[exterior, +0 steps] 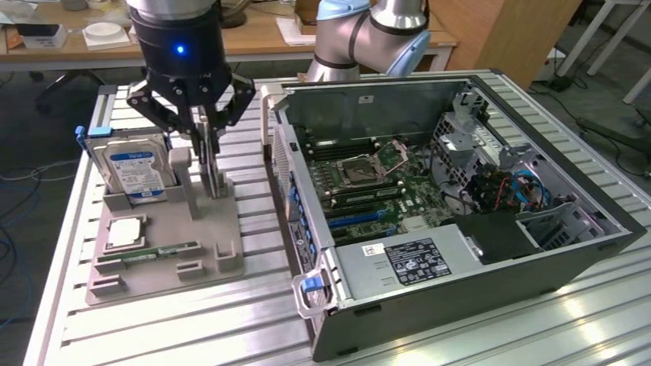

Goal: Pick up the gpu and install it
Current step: 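Pick up the gpu and move the gpu toward the slot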

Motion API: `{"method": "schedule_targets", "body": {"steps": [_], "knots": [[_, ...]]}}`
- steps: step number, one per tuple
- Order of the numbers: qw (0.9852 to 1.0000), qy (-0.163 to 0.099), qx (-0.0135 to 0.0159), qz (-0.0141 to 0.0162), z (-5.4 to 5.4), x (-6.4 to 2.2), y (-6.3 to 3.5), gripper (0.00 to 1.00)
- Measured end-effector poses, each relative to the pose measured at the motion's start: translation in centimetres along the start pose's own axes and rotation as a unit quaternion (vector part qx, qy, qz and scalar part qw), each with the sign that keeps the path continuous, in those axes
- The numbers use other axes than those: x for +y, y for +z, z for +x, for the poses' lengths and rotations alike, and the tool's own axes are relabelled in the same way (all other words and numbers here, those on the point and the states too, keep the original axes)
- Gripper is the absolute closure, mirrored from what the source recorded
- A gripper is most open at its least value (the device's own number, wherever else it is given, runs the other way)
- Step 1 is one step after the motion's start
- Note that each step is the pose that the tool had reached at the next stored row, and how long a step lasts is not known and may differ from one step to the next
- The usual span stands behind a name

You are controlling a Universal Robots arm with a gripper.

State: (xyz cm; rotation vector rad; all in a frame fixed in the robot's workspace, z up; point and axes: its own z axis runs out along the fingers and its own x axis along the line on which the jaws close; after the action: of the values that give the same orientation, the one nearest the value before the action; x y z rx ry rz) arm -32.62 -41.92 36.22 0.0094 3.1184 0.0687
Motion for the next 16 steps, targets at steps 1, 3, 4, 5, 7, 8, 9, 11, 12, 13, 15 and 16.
{"method": "schedule_targets", "body": {"steps": [1, 3, 4, 5, 7, 8, 9, 11, 12, 13, 15, 16], "knots": [[1.0, 0.0, 0.0, 0.0, 0.0, 0.01, -0.29, 0.73], [1.0, 0.0, 0.0, 0.0, 0.0, 0.03, -0.75, 0.73], [1.0, 0.0, 0.0, 0.0, 0.0, 0.04, -0.96, 0.73], [1.0, 0.0, 0.0, 0.0, 0.0, 0.05, -1.17, 0.73], [1.0, 0.0, 0.0, 0.0, 0.0, 0.07, -1.57, 0.73], [1.0, 0.0, 0.0, 0.0, 0.0, 0.07, -1.75, 0.73], [1.0, 0.0, 0.0, 0.0, 0.0, 0.08, -1.92, 0.73], [1.0, 0.0, 0.0, 0.0, -0.1, 0.1, -2.26, 0.73], [1.0, 0.0, 0.0, 0.0, -0.1, 0.1, -2.44, 0.73], [1.0, 0.0, 0.0, 0.0, -0.1, 0.11, -2.63, 0.73], [1.0, 0.0, 0.0, 0.0, -0.1, 0.13, -2.97, 0.73], [1.0, 0.0, 0.0, 0.0, -0.1, 0.13, -3.12, 0.73]]}}
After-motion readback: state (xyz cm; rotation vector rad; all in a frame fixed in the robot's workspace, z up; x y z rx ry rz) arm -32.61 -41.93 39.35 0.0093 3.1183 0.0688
